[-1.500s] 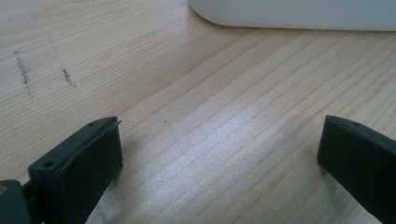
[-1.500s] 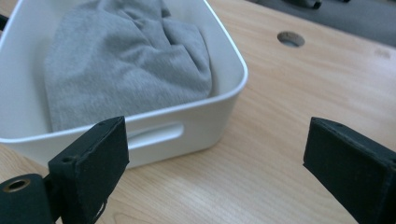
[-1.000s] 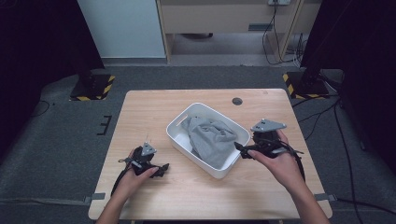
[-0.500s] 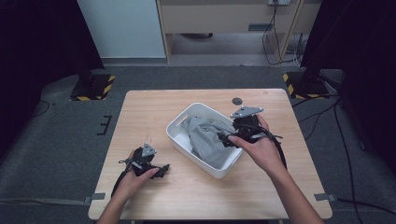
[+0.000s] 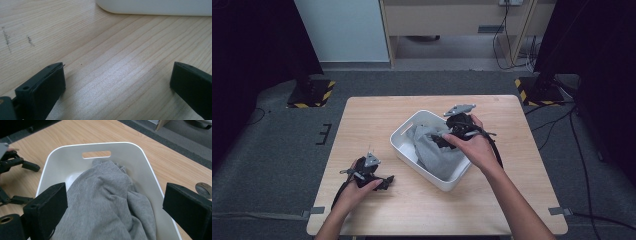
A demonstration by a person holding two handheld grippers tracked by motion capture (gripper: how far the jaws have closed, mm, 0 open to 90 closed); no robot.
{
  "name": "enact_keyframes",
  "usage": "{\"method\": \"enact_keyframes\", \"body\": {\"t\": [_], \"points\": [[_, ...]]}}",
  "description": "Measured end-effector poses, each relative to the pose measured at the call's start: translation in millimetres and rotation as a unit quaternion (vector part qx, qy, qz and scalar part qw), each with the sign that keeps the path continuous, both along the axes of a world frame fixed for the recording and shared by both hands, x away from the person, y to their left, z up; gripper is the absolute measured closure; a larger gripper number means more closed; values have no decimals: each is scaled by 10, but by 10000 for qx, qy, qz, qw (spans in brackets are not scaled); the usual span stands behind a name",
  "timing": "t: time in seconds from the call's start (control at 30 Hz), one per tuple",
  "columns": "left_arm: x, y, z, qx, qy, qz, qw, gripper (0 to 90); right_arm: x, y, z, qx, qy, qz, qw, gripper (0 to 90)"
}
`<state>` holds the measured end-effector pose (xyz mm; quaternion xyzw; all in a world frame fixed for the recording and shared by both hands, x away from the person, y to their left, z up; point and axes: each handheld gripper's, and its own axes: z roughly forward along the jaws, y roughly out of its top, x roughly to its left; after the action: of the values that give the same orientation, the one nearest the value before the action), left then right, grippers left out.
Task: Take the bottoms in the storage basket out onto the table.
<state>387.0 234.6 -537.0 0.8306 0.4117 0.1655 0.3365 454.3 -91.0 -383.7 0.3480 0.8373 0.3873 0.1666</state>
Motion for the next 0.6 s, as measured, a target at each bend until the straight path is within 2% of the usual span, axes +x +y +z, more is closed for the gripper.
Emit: {"method": "enact_keyframes", "body": {"t": [0.07,0.17,0.37,0.43,0.6], "points": [[0,0,0,4,-3,0,10000,0,38,53,-25,-69,-24,35,10000,60],[-1,-1,-1,-2,-6,3,10000,0,80,91,-29,0,-36,68,10000,62],[0,-1,-1,-1,-5,2,10000,0,200,240,-125,52,128,120,9998,55],[0,-1,0,6,-2,3,10000,0,247,319,-229,-147,113,157,9997,58],[0,-1,-1,-1,-5,1,10000,0,310,383,-349,-263,196,238,9992,58]]}}
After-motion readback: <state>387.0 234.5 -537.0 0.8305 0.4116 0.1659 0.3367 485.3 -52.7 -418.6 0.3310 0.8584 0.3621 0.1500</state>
